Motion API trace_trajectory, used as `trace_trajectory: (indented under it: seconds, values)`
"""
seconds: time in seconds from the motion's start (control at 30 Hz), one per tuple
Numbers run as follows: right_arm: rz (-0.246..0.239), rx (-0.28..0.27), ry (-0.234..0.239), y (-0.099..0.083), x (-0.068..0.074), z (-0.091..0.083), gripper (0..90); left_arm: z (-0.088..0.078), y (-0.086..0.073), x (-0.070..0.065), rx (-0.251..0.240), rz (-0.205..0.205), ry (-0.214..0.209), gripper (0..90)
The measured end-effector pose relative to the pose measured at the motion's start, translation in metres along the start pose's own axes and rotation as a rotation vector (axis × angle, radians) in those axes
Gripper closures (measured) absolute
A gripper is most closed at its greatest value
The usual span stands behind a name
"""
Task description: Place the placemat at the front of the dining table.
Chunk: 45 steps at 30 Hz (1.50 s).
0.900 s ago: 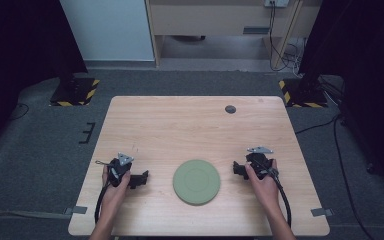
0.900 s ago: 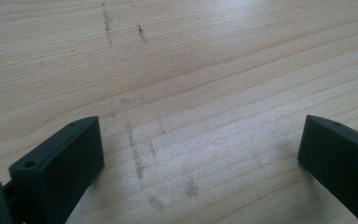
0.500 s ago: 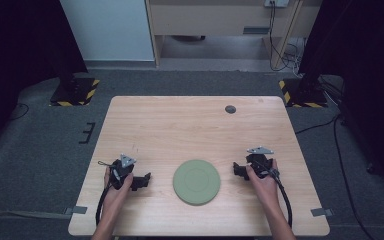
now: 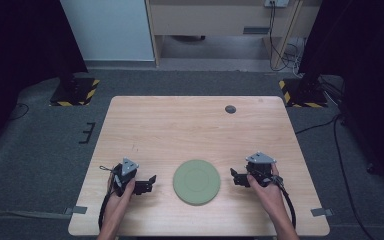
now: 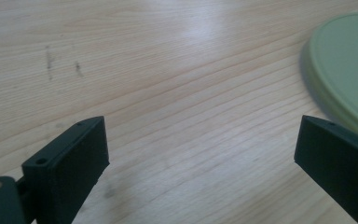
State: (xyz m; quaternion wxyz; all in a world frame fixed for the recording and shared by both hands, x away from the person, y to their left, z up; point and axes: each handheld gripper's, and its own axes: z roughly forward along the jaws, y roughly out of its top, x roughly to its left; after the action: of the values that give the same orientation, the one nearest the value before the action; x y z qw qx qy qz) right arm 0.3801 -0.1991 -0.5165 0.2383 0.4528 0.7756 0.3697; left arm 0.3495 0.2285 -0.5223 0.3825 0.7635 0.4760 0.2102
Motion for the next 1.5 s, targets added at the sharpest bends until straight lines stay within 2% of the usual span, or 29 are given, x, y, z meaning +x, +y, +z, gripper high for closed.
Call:
trace_trajectory:
  seconds: [0.07, 0.1, 0.17, 0.23, 0.27, 0.33, 0.47, 0.53, 0.7, 0.73, 0.77, 0.97, 1.0, 1.03, 1.17, 1.23, 1.27, 1.43, 1.5]
  values:
    - [0.0, -0.005, 0.007, 0.0, 0.001, -0.002, 4.4, 0.0, 0.001, -0.003, 0.0, -0.001, -0.013, 3.0]
    - [-0.005, -0.008, 0.011, -0.001, 0.003, -0.004, 4.4, 0.001, 0.001, -0.007, -0.005, -0.015, -0.038, 3.2]
    - [-0.01, -0.008, 0.017, -0.002, 0.003, -0.004, 4.4, 0.001, 0.001, -0.008, -0.008, -0.018, -0.047, 3.0]
    - [-0.021, -0.01, 0.025, -0.004, 0.005, -0.005, 4.6, 0.0, 0.003, -0.012, -0.01, -0.006, -0.055, 2.9]
    - [-0.02, -0.015, 0.03, -0.004, 0.006, -0.005, 4.9, -0.001, 0.003, -0.014, -0.02, 0.0, -0.095, 2.7]
    - [-0.014, -0.017, 0.034, -0.004, 0.008, -0.006, 5.2, -0.002, 0.004, -0.015, -0.029, 0.007, -0.104, 2.1]
    - [-0.008, -0.018, 0.044, -0.003, 0.009, -0.006, 5.7, 0.001, 0.003, -0.016, -0.013, 0.006, -0.112, 2.3]
    - [-0.016, -0.011, 0.048, -0.003, 0.012, -0.004, 5.7, 0.005, 0.001, -0.017, 0.014, 0.0, -0.126, 2.2]
    - [-0.038, 0.009, 0.081, -0.001, 0.018, -0.004, 5.5, 0.008, 0.002, -0.024, 0.02, 0.013, -0.138, 2.4]
    - [-0.044, 0.014, 0.093, -0.001, 0.019, -0.004, 5.7, 0.009, 0.001, -0.026, 0.027, 0.016, -0.141, 2.4]
    - [-0.07, 0.03, 0.11, -0.002, 0.022, -0.004, 7.0, 0.012, 0.0, -0.029, 0.04, 0.019, -0.141, 2.3]
    - [-0.115, 0.046, 0.139, -0.003, 0.03, -0.002, 7.6, 0.02, -0.001, -0.037, 0.076, 0.043, -0.144, 2.3]
    - [-0.115, 0.046, 0.139, -0.003, 0.03, -0.002, 7.6, 0.02, -0.001, -0.037, 0.076, 0.043, -0.144, 2.3]
    - [-0.135, 0.051, 0.14, -0.004, 0.032, -0.002, 7.5, 0.02, -0.001, -0.038, 0.078, 0.042, -0.142, 2.3]
    - [-0.125, 0.049, 0.146, -0.004, 0.034, -0.003, 7.7, 0.021, -0.002, -0.039, 0.081, 0.024, -0.141, 2.2]
    - [-0.138, 0.051, 0.151, -0.004, 0.038, -0.003, 7.6, 0.022, -0.001, -0.038, 0.081, 0.012, -0.139, 2.3]
    - [-0.162, 0.06, 0.152, -0.005, 0.041, -0.002, 7.7, 0.021, -0.001, -0.037, 0.079, 0.008, -0.14, 2.3]
    - [-0.167, 0.07, 0.152, -0.005, 0.044, 0.001, 7.7, 0.022, -0.001, -0.038, 0.084, 0.019, -0.142, 1.4]
    - [-0.192, 0.084, 0.153, -0.007, 0.047, 0.002, 7.5, 0.023, 0.0, -0.04, 0.088, 0.025, -0.142, 1.4]
